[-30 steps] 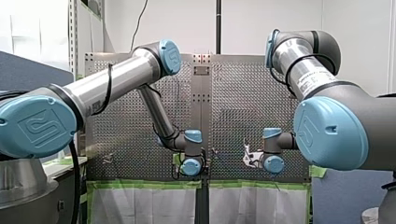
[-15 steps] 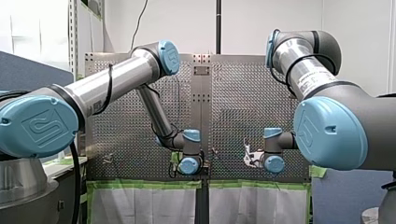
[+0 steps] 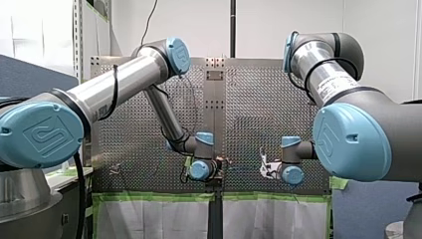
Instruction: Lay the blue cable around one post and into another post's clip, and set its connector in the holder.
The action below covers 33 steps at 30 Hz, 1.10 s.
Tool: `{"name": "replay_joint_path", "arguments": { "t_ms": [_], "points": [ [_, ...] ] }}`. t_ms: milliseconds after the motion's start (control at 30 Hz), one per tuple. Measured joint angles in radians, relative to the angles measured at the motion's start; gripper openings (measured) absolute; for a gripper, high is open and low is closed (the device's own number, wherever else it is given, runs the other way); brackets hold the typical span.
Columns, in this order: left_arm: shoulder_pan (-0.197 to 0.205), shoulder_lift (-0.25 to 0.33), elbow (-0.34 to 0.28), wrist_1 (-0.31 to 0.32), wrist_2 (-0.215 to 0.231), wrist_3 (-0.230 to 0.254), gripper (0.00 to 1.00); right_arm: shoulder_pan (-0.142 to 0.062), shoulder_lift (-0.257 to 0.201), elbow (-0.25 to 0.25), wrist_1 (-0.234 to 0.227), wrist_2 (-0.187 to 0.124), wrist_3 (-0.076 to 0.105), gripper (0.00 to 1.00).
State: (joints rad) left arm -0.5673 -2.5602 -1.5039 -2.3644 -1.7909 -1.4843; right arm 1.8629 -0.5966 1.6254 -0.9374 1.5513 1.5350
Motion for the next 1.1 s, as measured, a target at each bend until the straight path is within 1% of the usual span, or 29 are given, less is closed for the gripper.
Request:
{"name": "replay_joint_path", "arguments": {
  "t_ms": [167,400,567,700,867,1100],
  "points": [
    [-0.002,0.035,-0.037,-0.042,0.035,0.012,1.00,-0.001,0.000,0.000,0.002,0.000,0.001,0.00],
    [-0.003,0.062,-0.075,-0.100,0.035,0.021,1.00,0.000,0.000,0.000,0.006,0.000,0.000,0.00],
    [-0.004,0.097,-0.105,-0.135,0.045,0.025,1.00,-0.001,0.000,0.000,0.010,-0.005,0.000,0.00],
    [-0.006,0.123,-0.111,-0.143,0.052,0.025,1.00,-0.001,0.000,0.000,0.011,-0.006,-0.001,0.00],
    [-0.016,0.154,-0.113,-0.145,0.072,0.024,1.00,-0.001,0.000,0.000,0.011,-0.007,0.000,0.00],
    [-0.031,0.163,-0.115,-0.145,0.078,0.014,1.00,-0.001,0.000,0.000,0.010,-0.008,0.000,0.00]
  ]
}}
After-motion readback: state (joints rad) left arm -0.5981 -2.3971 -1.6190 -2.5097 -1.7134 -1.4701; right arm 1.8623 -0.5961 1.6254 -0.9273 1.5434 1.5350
